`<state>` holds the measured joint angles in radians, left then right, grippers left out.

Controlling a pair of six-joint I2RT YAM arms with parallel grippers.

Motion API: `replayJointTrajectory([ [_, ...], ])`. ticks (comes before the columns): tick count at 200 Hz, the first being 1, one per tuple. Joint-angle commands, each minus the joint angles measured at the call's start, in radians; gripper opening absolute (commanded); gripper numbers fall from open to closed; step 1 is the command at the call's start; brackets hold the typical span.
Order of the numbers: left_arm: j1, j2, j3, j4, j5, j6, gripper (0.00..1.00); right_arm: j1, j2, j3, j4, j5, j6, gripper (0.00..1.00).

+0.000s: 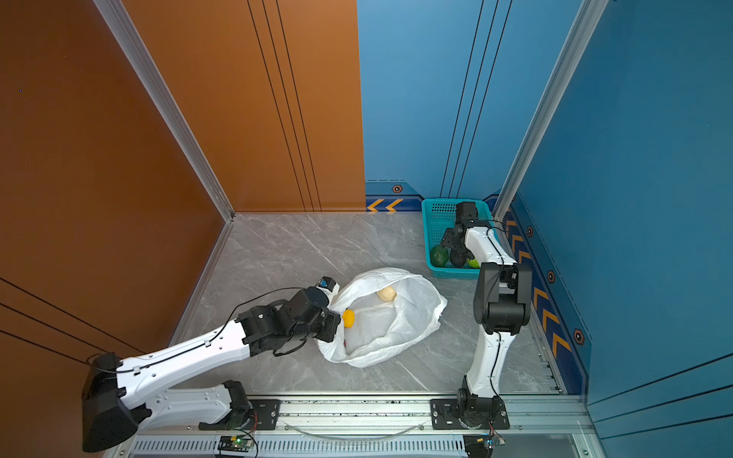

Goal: Untie the knot of the plastic bag and take out the fruit
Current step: 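Open the right gripper to drop the dark fruit into the basket, then move the right gripper back into the bag above the remaining fruits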

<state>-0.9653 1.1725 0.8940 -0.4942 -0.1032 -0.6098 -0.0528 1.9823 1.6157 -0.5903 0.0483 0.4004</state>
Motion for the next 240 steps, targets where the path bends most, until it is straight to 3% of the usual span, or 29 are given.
replayJointTrajectory([
  [1,-0.008,0.01,-0.001,-0.027,-0.019,0.004,0.0,0.001,-0.115,-0.018,-0.025,-0.011,0.018,0.8],
  [77,-0.007,0.006,0.005,-0.027,-0.065,0.01,0.0,0.159,-0.483,-0.117,-0.25,-0.111,-0.002,0.81],
  [112,-0.004,0.005,0.004,-0.028,-0.072,0.01,0.0,0.351,-0.674,-0.161,-0.351,-0.143,0.03,0.82],
  [139,-0.002,0.011,0.012,-0.027,-0.08,0.015,0.0,0.56,-0.774,-0.197,-0.391,-0.081,0.102,0.82],
  [199,0.002,0.018,0.019,-0.027,-0.081,0.016,0.0,0.916,-0.859,-0.354,-0.34,0.057,0.237,0.86],
  [240,0.009,0.018,0.023,-0.027,-0.083,0.018,0.0,1.017,-0.819,-0.524,-0.2,0.076,0.265,0.93],
])
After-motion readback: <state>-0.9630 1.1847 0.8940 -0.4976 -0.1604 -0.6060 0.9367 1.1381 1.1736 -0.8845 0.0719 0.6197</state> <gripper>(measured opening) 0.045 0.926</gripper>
